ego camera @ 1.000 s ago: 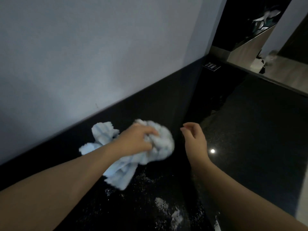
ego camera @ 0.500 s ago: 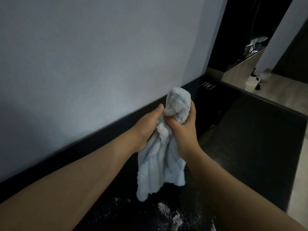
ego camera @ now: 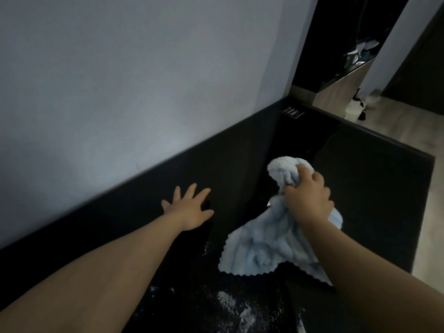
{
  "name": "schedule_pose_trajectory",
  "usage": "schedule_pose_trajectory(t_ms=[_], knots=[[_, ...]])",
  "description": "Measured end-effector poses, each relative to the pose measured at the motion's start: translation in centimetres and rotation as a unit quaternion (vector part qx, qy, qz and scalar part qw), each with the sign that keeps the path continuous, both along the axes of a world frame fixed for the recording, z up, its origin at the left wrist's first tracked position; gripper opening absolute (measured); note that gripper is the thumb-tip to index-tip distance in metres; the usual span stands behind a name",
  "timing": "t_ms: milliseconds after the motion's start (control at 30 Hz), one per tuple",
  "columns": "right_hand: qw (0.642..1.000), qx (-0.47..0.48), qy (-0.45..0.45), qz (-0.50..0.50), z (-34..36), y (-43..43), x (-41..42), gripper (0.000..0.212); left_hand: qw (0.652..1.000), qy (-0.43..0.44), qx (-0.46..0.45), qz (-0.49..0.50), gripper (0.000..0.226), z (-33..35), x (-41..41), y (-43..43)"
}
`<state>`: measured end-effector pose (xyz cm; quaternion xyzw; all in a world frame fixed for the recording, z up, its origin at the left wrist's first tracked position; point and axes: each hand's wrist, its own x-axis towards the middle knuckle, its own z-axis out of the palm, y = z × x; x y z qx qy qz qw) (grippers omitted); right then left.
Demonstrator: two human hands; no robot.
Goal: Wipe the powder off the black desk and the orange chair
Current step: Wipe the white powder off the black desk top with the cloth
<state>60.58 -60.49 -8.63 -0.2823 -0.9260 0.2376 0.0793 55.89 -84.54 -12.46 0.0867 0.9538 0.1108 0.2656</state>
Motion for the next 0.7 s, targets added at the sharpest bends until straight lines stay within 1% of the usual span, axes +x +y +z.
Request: schedule_pose_trajectory(t_ms=[67, 133, 167, 267, 333, 400, 533, 600, 700], knots=[[0.997, 0.006, -0.074, -0.033, -1.7, 1.0, 0.0, 0.058, 0.999, -0.032, -0.012, 0.034, 0.072, -0.8, -0.5, 0.3], [0.989, 0.008, -0.136, -0.062, -3.6, 1.6, 0.0, 0.060, 0.998, -0.045, -0.030, 0.033, 0.077, -1.4, -0.7, 0.6], [0.986, 0.014, -0.149, -0.073, -4.4, 1.9, -0.2, 0.060, 0.998, -0.045, -0.033, 0.029, 0.079, -1.7, -0.9, 0.6], [0.987, 0.038, -0.132, -0.088, -5.5, 2.6, -2.4, 0.059, 0.998, -0.052, -0.016, 0.018, 0.079, -2.4, -1.5, -0.2], [0.988, 0.039, -0.128, -0.080, -5.6, 3.3, -4.7, 0.060, 0.998, -0.055, -0.006, 0.006, 0.078, -2.9, -1.8, -0.8], [0.988, 0.048, -0.140, -0.037, -5.7, 3.4, -7.0, 0.064, 0.999, -0.051, -0.009, -0.001, 0.078, -3.3, -1.8, -1.0], [0.979, 0.103, -0.135, 0.114, -6.7, 1.1, -8.9, 0.069, 0.999, -0.047, -0.003, 0.000, 0.073, -3.7, -1.8, -1.0], [0.971, 0.127, -0.106, 0.174, -6.6, 0.0, -8.1, 0.067, 0.999, -0.042, 0.030, 0.019, 0.065, -3.7, -1.8, -1.1], [0.954, 0.124, -0.042, 0.268, -6.5, -1.4, -4.5, 0.058, 0.993, -0.036, 0.099, 0.062, 0.051, -3.6, -2.0, -1.3]])
